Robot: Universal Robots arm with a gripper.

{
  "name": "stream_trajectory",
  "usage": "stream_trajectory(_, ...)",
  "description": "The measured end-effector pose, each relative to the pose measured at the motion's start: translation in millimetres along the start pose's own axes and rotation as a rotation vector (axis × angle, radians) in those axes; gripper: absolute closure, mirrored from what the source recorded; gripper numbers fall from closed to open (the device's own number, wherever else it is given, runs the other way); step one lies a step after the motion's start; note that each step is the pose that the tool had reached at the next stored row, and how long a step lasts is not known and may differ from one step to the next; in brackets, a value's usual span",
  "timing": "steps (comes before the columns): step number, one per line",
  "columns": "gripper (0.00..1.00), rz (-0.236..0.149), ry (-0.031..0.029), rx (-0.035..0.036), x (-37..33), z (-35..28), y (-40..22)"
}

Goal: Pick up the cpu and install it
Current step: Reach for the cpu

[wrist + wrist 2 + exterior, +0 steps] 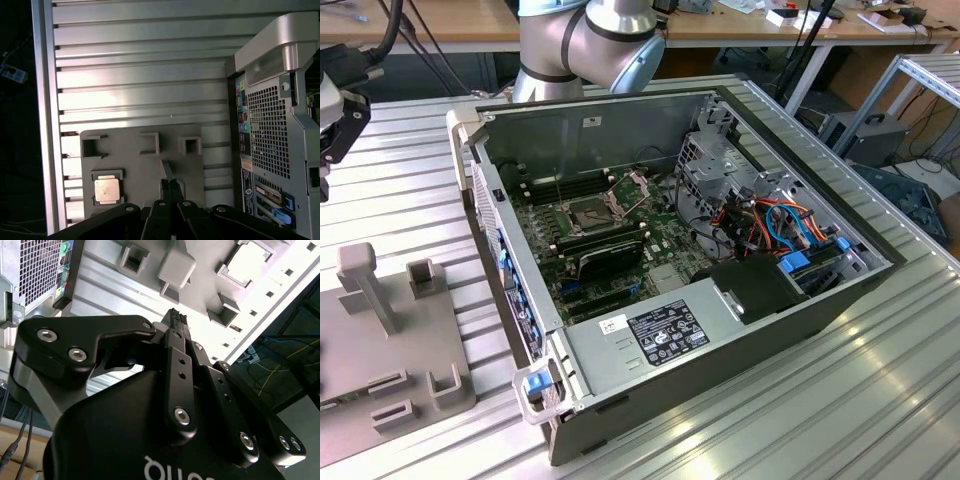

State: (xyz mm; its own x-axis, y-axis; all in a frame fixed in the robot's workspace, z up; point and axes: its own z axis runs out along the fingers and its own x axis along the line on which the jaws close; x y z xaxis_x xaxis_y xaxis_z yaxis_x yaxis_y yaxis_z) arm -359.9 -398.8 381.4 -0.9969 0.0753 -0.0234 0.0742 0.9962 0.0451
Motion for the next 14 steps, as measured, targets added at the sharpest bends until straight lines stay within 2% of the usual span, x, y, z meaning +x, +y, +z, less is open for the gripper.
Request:
stream_trajectory(5,0.89,0.000,0.0001,0.0001,3.4,1.9,-0.4)
stream_trajectory(14,0.89,0.000,0.0002,0.0001,4.6,3.5,-0.5)
